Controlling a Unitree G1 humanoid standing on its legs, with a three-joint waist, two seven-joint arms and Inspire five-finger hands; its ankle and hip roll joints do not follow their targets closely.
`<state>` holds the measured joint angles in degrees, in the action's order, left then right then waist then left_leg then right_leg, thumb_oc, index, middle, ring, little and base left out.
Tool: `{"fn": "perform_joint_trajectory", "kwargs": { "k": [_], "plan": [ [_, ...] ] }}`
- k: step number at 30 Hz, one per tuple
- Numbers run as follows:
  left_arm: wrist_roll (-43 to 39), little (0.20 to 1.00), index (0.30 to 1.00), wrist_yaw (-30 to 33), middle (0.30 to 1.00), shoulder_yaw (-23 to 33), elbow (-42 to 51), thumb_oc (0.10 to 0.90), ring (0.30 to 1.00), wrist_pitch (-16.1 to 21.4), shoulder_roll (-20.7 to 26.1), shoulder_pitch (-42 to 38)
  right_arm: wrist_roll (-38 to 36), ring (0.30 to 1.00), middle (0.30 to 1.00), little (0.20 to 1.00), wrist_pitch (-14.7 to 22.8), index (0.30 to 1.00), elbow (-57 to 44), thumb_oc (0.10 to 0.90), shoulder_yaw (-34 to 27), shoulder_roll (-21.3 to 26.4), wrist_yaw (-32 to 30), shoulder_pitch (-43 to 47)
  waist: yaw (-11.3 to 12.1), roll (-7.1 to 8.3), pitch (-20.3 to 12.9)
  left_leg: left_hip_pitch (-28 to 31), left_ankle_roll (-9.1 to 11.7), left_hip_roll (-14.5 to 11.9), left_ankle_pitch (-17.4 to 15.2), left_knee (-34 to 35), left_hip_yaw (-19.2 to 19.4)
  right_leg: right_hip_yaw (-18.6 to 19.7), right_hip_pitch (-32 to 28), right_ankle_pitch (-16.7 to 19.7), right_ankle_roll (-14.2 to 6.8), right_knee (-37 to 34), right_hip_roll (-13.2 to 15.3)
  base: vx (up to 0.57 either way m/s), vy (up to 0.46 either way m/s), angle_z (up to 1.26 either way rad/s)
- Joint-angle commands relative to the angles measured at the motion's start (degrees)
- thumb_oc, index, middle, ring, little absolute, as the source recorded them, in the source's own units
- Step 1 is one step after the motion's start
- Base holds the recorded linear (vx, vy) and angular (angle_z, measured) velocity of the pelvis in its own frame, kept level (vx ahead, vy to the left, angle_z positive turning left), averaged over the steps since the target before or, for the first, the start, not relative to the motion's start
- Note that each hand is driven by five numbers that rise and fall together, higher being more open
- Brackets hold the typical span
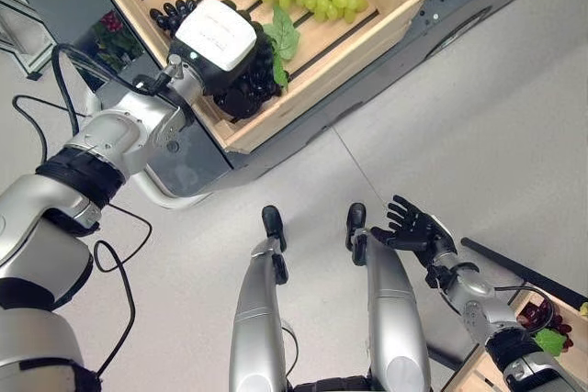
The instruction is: Pick up the fruits from the basket on one side to the basket on the other side
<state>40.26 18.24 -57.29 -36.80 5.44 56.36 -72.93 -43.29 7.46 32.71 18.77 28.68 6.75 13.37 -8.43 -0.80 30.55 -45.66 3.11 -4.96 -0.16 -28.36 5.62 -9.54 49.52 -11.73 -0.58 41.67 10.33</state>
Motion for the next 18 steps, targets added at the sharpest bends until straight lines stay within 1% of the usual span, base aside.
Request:
{"fn": "perform_joint_trajectory", "kwargs": {
  "k": [1,3,4,6,8,10,12,14,16,18],
  "plan": [
    [4.0,0.900,0.900,8.5,0.900,2.5,-3.6,0.800,0.900,-5.4,3.1,-6.9,-3.5,0.900,0.900,0.900,4.8,0.900,-4.3,0.800,-1.3,1.5,0.4,-1.4,-0.5,0.93,-0.8,-1.6,-4.1,0.6,-6.4,-5.2,2.4,4.5,-0.9,6.1,-0.4,-7.4,-3.4,-0.01,0.035,-0.02],
    [5.2,0.900,0.900,11.8,0.900,2.4,-7.0,0.800,0.900,-6.8,1.7,-8.2,-3.6,0.900,0.900,0.900,5.1,0.900,-4.4,0.800,-1.0,1.4,0.1,-1.2,-0.8,1.29,-0.8,-2.8,-4.4,0.6,-6.4,-5.6,2.3,4.7,0.4,6.4,-0.5,-7.3,-3.8,0.00,0.040,-0.02],
    [5.4,0.900,0.900,14.0,0.900,2.5,-8.6,0.800,0.900,-8.4,0.9,-8.7,-3.5,0.900,0.900,0.900,5.1,0.900,-4.3,0.800,-0.8,1.4,-0.1,-1.0,-0.9,1.51,-0.8,-3.5,-4.6,0.5,-6.4,-5.9,2.2,4.9,1.1,6.6,-0.6,-7.1,-4.0,0.00,0.042,-0.03],
    [5.5,0.900,0.900,17.8,0.900,2.7,-11.6,0.800,0.900,-10.4,-0.1,-9.3,-3.7,0.900,0.900,0.900,5.5,0.900,-4.2,0.800,-0.4,1.0,-0.4,-0.6,-1.0,2.09,-0.8,-4.5,-4.8,0.5,-6.4,-6.2,2.1,4.9,2.0,6.8,-0.5,-7.2,-4.4,0.00,0.021,-0.01],
    [5.9,0.900,0.900,20.3,0.900,3.2,-13.6,0.800,0.900,-10.9,-0.7,-9.3,-3.9,0.900,0.900,0.900,5.7,0.900,-4.5,0.800,0.1,0.6,-0.7,-0.2,-0.9,2.59,-0.8,-5.1,-4.9,0.6,-6.4,-6.3,2.0,4.9,2.5,6.9,-0.5,-7.3,-4.8,0.00,0.000,0.00],
    [6.6,0.900,0.900,20.9,0.900,3.4,-14.8,0.800,0.900,-11.1,-1.2,-9.2,-3.7,0.900,0.900,0.900,5.4,0.900,-4.8,0.800,0.5,0.3,-0.9,0.3,-0.9,2.93,-0.8,-5.6,-4.9,0.7,-6.5,-6.5,1.8,5.1,2.9,6.9,-0.4,-7.1,-5.1,0.00,0.000,0.00],
    [7.0,0.900,0.900,19.5,0.900,3.6,-15.1,0.800,0.900,-11.6,-1.6,-8.8,-3.5,0.900,0.900,0.900,5.1,0.900,-5.2,0.800,0.8,0.1,-1.3,0.5,-0.8,3.12,-0.8,-5.9,-4.8,0.8,-6.6,-6.7,1.6,5.1,3.2,6.8,-0.4,-6.9,-5.2,-0.01,0.034,-0.05],
    [7.5,0.900,0.900,14.9,0.900,3.1,-15.9,0.800,0.900,-13.4,-2.2,-8.0,-3.4,0.900,0.900,0.900,4.6,0.900,-5.5,0.800,1.3,-0.3,-1.9,1.5,-0.9,3.19,-0.8,-6.1,-4.7,1.0,-6.6,-6.7,1.6,5.2,3.6,6.9,-0.5,-6.8,-5.3,0.00,0.050,-0.05],
    [7.4,0.900,0.900,13.5,0.900,2.7,-16.5,0.800,0.900,-13.8,-2.4,-7.9,-3.6,0.900,0.900,0.900,4.6,0.900,-5.6,0.800,1.5,-0.4,-2.2,1.9,-0.9,3.23,-0.8,-6.3,-4.7,1.1,-6.6,-6.6,1.6,5.2,3.7,6.9,-0.5,-7.0,-5.4,0.00,0.026,-0.07],
    [6.9,0.900,0.900,10.8,0.900,2.2,-16.8,0.800,0.900,-13.0,-2.6,-8.0,-4.1,0.900,0.900,0.900,4.8,0.900,-5.7,0.800,1.6,-0.3,-2.4,2.3,-1.0,3.20,-0.8,-6.4,-4.6,1.1,-6.6,-6.4,1.7,5.2,3.8,7.1,-0.5,-7.5,-5.4,0.00,0.013,-0.03]
  ]
}}
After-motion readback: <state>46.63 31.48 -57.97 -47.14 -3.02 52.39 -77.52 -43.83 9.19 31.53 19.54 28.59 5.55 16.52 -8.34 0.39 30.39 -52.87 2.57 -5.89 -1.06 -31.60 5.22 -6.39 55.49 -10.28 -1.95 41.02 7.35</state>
